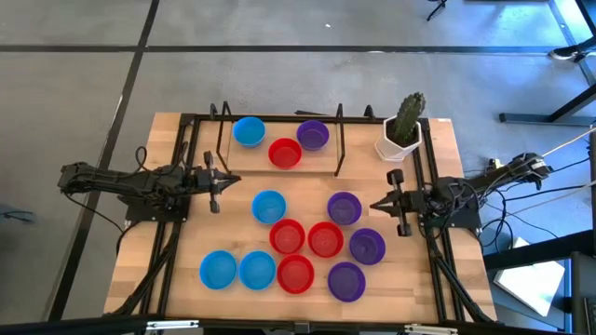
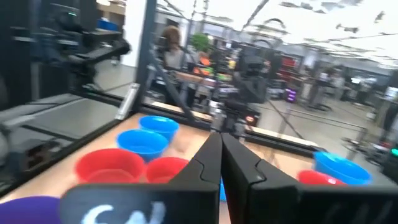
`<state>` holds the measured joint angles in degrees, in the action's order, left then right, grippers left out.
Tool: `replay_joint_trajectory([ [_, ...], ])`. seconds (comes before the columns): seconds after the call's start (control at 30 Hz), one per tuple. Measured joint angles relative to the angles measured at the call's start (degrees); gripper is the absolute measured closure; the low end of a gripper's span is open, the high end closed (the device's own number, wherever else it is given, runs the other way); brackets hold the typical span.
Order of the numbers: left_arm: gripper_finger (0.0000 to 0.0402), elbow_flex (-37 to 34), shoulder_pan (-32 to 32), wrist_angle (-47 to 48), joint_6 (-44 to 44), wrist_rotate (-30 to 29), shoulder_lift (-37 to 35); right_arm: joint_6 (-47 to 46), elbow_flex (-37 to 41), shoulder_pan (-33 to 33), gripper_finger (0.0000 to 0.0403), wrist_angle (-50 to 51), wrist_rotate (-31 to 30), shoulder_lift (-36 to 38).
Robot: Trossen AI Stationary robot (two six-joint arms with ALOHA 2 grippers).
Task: Pick & Place Mini bowls
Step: Stack the blue bowl on top of the blue bowl on the shelf
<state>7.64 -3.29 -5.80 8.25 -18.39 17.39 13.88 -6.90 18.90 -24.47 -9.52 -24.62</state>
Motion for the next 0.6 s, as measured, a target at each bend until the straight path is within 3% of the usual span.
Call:
replay_joint_trajectory([
  [0.17, 0.0394, 0.00, 0.00, 0.00, 0.00, 0.01, 0.00, -0.15, 0.00, 0.00, 0.0395, 0.02, 2.65, 0.00],
  [0.6, 0.0389, 0.00, 0.02, 0.00, -0.02, 0.02, 0.00, -1.57, 0.00, 0.02, 0.0394, 0.36, 2.69, 0.00],
])
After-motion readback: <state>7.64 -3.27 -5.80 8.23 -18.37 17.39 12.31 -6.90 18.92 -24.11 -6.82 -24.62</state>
